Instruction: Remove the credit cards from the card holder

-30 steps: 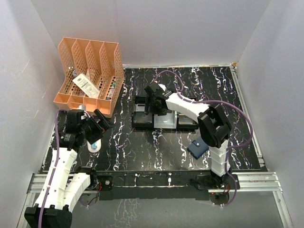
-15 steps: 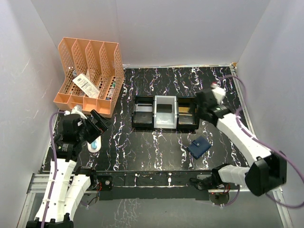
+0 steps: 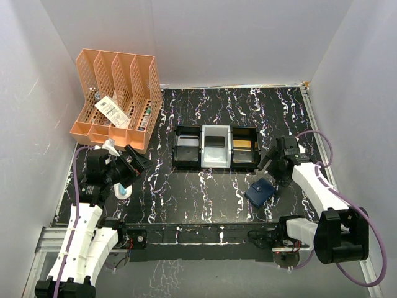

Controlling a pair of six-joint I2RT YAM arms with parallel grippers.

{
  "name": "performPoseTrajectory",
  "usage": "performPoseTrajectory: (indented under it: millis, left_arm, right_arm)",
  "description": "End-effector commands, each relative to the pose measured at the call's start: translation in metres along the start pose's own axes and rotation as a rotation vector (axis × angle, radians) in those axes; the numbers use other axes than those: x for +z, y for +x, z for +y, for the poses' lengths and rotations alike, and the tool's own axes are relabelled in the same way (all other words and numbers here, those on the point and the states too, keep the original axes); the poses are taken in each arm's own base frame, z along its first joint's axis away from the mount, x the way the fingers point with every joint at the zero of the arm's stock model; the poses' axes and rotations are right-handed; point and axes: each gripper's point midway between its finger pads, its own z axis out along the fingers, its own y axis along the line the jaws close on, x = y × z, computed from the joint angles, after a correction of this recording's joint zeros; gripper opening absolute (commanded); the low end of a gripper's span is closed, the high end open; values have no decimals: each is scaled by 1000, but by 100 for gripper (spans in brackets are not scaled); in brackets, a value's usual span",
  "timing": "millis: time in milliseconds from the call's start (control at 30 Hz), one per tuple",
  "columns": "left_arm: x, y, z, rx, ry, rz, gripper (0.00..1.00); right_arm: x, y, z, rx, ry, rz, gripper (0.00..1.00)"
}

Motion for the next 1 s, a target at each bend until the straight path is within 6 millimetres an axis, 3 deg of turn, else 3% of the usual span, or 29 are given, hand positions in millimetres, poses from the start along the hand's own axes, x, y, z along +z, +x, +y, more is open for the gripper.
performPoseTrajectory:
  millis: [0, 233, 300, 433, 633, 833, 900, 967]
  left_arm:
    - [-5, 0, -10, 24, 38, 13, 99]
    - [-4, -2, -11, 39, 44, 11, 99]
    - [-2, -1, -12, 41, 53, 21, 99]
    - [3, 3, -15, 44, 77, 63, 99]
    - [6, 13, -17, 45, 113, 121, 99]
    - [9, 24, -14, 28, 132, 164, 98]
    - [9, 25, -14, 28, 141, 172, 98]
    - [9, 28, -15, 27, 151, 187, 98]
  right_arm:
    - [9, 32, 15, 57, -129, 112, 76]
    - [5, 55, 3, 63, -152, 130, 69]
    - [5, 68, 9, 36, -207, 174, 62]
    - [5, 96, 25, -34, -265, 229, 57]
    - [-12, 133, 81, -158, -400, 241, 52]
    - [-41, 176, 154, -434, -551, 244, 54]
    - [-48, 176, 172, -483, -558, 220, 56]
    - [-49, 162, 182, -495, -529, 161, 58]
